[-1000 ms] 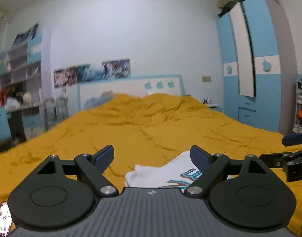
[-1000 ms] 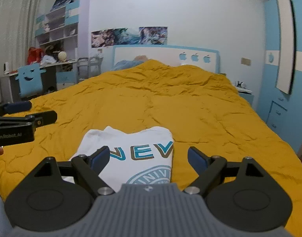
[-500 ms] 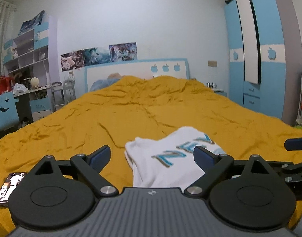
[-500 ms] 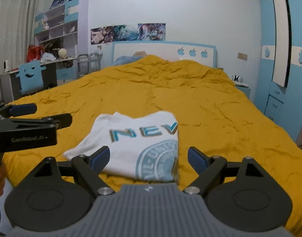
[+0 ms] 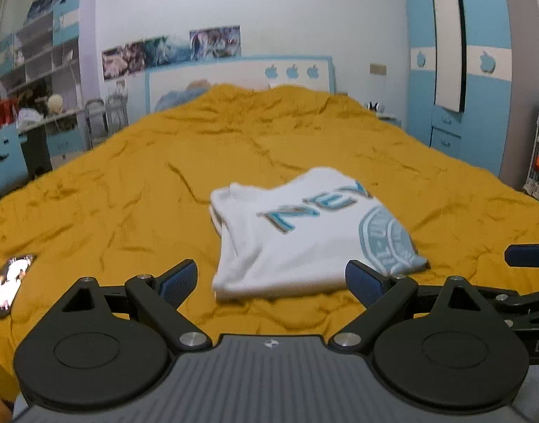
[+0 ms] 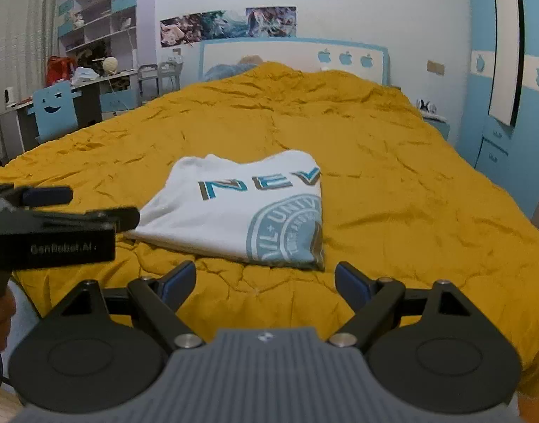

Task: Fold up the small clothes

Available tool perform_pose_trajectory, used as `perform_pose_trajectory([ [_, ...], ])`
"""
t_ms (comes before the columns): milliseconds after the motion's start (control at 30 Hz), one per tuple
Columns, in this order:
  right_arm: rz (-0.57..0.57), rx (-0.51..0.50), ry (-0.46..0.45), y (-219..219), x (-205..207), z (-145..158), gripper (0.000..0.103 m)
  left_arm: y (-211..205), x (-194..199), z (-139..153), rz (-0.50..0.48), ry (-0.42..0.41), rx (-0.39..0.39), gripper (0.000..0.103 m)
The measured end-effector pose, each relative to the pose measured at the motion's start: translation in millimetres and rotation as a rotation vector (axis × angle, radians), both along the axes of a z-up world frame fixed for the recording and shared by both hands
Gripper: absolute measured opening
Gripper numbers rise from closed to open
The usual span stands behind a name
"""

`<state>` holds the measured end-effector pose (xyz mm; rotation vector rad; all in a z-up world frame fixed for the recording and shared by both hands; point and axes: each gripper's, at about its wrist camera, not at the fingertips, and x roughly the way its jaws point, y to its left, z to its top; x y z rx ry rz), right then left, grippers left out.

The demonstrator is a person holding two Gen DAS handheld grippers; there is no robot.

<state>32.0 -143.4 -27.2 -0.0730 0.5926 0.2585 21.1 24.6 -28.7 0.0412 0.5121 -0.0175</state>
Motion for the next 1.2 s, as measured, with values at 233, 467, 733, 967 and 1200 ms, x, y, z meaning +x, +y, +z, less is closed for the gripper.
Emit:
perform_pose_trajectory([
  [233, -0.016, 0.001, 0.016, 2, 2, -5, 0.082, -3, -8, -3, -0.003, 0.007, -0.004, 0.103],
  [467, -0.008, -0.005, 0.014, 3, 3, -5, 0.082, -5, -8, -6, -0.008, 0.02, 0.002, 0.103],
  [733, -0.01, 0.0, 0.017, 1, 4, -5, 0.082, -7, -9, -7, -0.02, 0.018, 0.006, 0.103],
  [967, -0.013, 0.005, 0.028, 0, 6, -7, 0.082, -8, -9, -7, -0.023, 0.017, 0.008, 0.103],
  [1200, -0.015, 0.006, 0.03, 0, 5, -8, 0.082, -8, -9, -7, -0.021, 0.018, 0.008, 0.103],
])
